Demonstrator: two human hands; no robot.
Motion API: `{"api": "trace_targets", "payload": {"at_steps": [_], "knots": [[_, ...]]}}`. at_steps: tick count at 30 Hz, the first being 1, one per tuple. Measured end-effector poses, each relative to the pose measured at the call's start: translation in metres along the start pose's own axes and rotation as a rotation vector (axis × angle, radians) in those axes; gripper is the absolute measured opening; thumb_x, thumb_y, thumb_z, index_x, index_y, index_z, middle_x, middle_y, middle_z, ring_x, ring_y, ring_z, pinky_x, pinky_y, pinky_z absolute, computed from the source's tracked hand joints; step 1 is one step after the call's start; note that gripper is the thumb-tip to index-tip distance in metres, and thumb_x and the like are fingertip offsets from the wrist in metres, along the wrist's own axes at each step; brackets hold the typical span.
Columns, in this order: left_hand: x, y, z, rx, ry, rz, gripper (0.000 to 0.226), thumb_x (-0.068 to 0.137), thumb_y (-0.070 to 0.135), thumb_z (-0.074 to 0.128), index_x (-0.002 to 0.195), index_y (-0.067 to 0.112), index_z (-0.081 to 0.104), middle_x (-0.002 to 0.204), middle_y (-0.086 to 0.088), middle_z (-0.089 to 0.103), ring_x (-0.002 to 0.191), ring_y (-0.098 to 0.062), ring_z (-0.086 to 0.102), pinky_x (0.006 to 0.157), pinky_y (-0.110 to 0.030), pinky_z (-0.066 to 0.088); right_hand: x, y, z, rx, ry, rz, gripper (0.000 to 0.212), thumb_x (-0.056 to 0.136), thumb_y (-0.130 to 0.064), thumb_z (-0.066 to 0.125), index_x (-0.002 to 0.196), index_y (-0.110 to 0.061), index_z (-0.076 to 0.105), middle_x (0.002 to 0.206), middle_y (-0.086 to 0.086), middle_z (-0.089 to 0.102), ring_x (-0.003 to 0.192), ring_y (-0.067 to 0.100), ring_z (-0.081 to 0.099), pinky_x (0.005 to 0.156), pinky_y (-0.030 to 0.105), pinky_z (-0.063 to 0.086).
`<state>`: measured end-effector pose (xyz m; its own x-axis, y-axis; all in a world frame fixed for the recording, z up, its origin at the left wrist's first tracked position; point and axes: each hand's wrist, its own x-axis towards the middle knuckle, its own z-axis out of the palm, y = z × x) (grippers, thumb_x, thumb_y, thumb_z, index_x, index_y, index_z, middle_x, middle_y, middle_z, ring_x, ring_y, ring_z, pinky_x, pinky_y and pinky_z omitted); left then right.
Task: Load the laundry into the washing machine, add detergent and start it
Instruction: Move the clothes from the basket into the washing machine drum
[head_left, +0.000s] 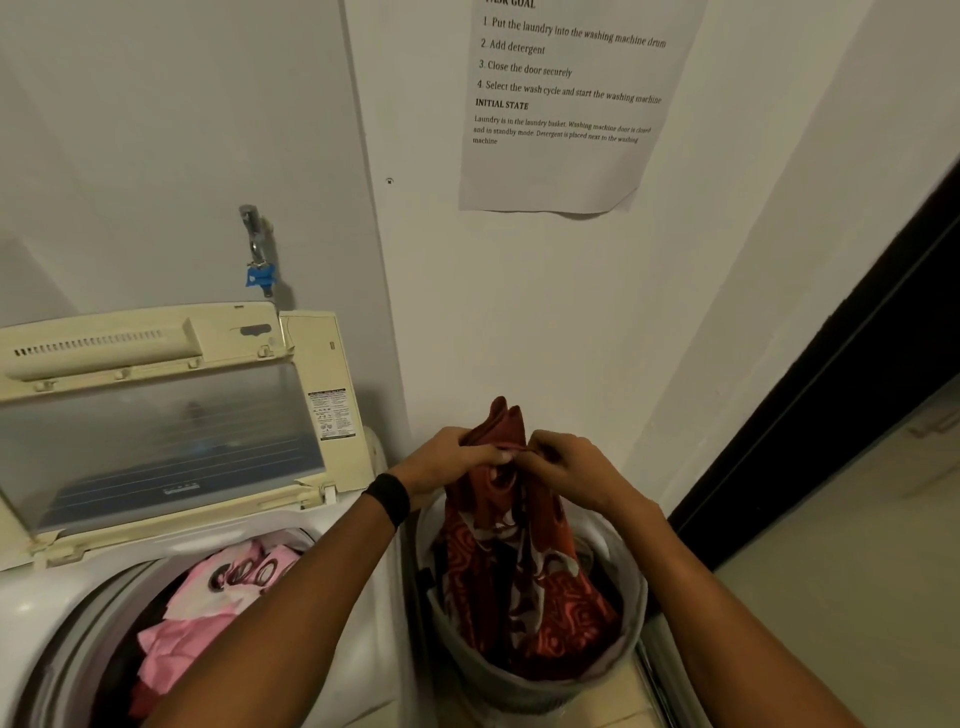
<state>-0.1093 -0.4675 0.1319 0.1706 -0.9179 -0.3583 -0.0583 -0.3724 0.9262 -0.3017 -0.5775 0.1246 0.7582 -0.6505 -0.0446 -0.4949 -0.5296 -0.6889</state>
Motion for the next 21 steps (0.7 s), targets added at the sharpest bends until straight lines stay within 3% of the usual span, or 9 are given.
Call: {"api": "trace_targets", "payload": {"at_steps": [2,4,5,8,10,12,15,18,21], "knots": [[0.000,0.002,-0.005,-0.023,0.044,0.001,0.035,0.092,0.034,0.074,0.112,0.005,0.074,0.101,-0.014,0.078,0.095,-0.029,0.076,0.086,-0.033,0.061,-0.006,0.018,-0.006,0.095,-0.230,0.090,0.048,0.088,-0.076,0.058,0.082,-0.029,0.067,0.076,-0.015,0.068,0.068,0.002,0.061,0.069,0.025,0.049],[0.002,0.001,-0.017,-0.070,0.119,-0.015,0.038,0.091,0.037,0.075,0.111,0.004,0.074,0.101,-0.016,0.078,0.097,-0.033,0.075,0.093,-0.041,0.060,-0.015,0.043,-0.009,0.052,-0.388,0.137,0.054,0.078,-0.080,0.065,0.102,-0.033,0.075,0.098,-0.014,0.077,0.090,0.005,0.072,0.089,0.034,0.058],[0.003,0.000,-0.023,-0.081,0.153,-0.017,0.038,0.091,0.038,0.075,0.110,0.006,0.075,0.101,-0.015,0.079,0.097,-0.033,0.075,0.094,-0.042,0.059,-0.020,0.057,-0.012,0.027,-0.408,0.137,0.056,0.076,-0.080,0.068,0.105,-0.032,0.076,0.101,-0.009,0.077,0.093,0.010,0.073,0.092,0.041,0.058],[0.003,-0.002,-0.035,-0.069,0.241,-0.031,0.035,0.092,0.040,0.073,0.109,0.009,0.076,0.097,-0.009,0.080,0.098,-0.031,0.075,0.081,-0.033,0.058,-0.025,0.069,-0.020,0.033,-0.249,0.107,0.021,0.088,-0.055,0.073,0.082,-0.035,0.074,0.080,-0.006,0.074,0.074,0.014,0.070,0.076,0.042,0.058],[0.006,-0.004,-0.034,-0.094,0.317,-0.046,0.033,0.093,0.039,0.072,0.108,0.010,0.076,0.097,-0.008,0.080,0.097,-0.029,0.075,0.075,-0.029,0.055,-0.021,0.056,-0.028,0.116,-0.010,0.078,0.037,0.095,-0.035,0.071,0.062,-0.029,0.056,0.059,-0.012,0.055,0.057,0.007,0.053,0.062,0.032,0.045],[0.011,-0.006,-0.026,-0.116,0.395,-0.057,0.030,0.093,0.039,0.072,0.106,0.012,0.075,0.096,-0.008,0.079,0.096,-0.027,0.074,0.077,-0.032,0.058,-0.019,0.036,-0.033,0.222,0.239,0.047,0.039,0.098,-0.028,0.067,0.064,-0.023,0.048,0.060,-0.008,0.050,0.058,0.008,0.049,0.059,0.031,0.041],[0.017,-0.007,-0.008,-0.143,0.450,-0.081,0.030,0.092,0.042,0.072,0.102,0.013,0.075,0.093,-0.007,0.079,0.093,-0.026,0.075,0.092,-0.043,0.060,-0.013,0.002,-0.032,0.266,0.461,-0.016,0.035,0.099,-0.036,0.064,0.074,-0.014,0.054,0.071,0.004,0.057,0.064,0.011,0.054,0.060,0.028,0.043],[0.018,-0.002,0.011,-0.195,0.448,-0.094,0.037,0.094,0.047,0.070,0.104,0.012,0.075,0.093,-0.008,0.079,0.091,-0.026,0.075,0.090,-0.041,0.061,-0.010,-0.017,-0.013,0.140,0.425,-0.126,0.024,0.098,-0.035,0.066,0.078,-0.028,0.053,0.082,-0.009,0.055,0.076,0.010,0.057,0.068,0.025,0.045],[0.020,-0.001,0.023,-0.284,0.412,-0.117,0.040,0.093,0.051,0.070,0.105,0.014,0.074,0.097,-0.009,0.078,0.095,-0.029,0.074,0.091,-0.044,0.061,-0.009,-0.023,0.015,0.116,0.294,-0.174,0.008,0.095,-0.036,0.066,0.098,-0.029,0.063,0.089,-0.015,0.061,0.080,0.003,0.059,0.071,0.026,0.048]]}}
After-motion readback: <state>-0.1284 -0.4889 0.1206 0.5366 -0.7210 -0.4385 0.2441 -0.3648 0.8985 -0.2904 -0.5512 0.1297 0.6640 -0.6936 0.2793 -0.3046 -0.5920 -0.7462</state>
